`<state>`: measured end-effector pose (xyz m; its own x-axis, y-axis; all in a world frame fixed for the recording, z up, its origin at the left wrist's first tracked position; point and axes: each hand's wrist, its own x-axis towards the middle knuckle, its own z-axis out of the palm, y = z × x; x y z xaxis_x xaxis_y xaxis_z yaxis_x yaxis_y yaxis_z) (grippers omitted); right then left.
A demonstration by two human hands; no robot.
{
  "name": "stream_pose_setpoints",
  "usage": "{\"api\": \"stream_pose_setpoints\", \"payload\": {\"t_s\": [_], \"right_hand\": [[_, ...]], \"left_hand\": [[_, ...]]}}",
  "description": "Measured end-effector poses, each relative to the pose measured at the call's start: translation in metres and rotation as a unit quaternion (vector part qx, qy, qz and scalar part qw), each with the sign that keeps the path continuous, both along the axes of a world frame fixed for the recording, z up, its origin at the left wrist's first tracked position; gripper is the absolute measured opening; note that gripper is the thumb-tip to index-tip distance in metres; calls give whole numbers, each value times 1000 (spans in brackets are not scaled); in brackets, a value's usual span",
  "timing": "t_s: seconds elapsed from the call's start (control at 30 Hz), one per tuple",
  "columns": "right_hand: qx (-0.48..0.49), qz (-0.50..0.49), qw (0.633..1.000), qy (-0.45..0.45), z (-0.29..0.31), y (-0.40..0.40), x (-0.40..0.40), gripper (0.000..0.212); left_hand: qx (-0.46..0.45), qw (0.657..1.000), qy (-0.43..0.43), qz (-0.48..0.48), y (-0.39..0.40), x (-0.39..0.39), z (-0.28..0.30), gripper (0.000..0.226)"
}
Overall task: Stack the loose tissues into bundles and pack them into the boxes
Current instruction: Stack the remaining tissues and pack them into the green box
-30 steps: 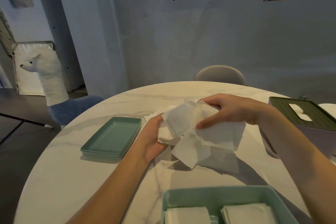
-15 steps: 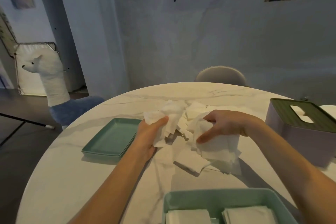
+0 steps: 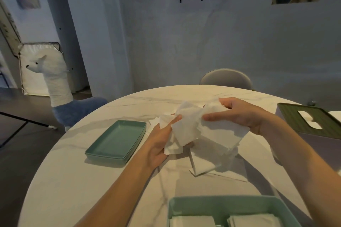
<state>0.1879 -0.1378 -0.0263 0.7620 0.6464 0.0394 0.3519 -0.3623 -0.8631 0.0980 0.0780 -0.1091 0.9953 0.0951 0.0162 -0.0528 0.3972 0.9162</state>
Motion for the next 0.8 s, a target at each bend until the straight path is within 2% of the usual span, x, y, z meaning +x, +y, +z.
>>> {"api": "stream_pose_setpoints", "payload": {"t_s": [0.17,0.27,0.3,0.4,0.43,0.5,0.57,0.63,0.73,0.8], "right_hand": [[-8,-6,999,-46,-1,0,1,41],[-34,-4,997,-62,3,-1,1,44],[-47,-2,996,-72,5,-3,1,46],[-69,37,994,-81,14,-7,-4,44],[-70,60,993,-79,17,-6,-7,43],[-79,81,988,-107,19,-1,-11,51],[-104,45,976,-185,15,6,-8,52],[-142,3,956,-255,10,11,-5,40],[-184,-21,946,-265,6,13,-3,41],[-186,-25,948,-259,7,12,-4,44]], "left_hand": [[94,994,-1,57,-2,-3,4,43],[117,985,-36,120,-3,-3,0,58],[134,980,-48,140,-3,-3,0,56],[225,953,-74,188,-3,-1,2,15],[250,946,-73,191,-4,-1,5,8],[281,941,-63,178,-7,-1,7,12],[291,942,-48,159,-11,-2,9,21],[268,954,-47,129,-14,-5,10,34],[230,968,-42,90,-11,-7,9,39],[197,978,2,67,-4,-7,11,39]]}}
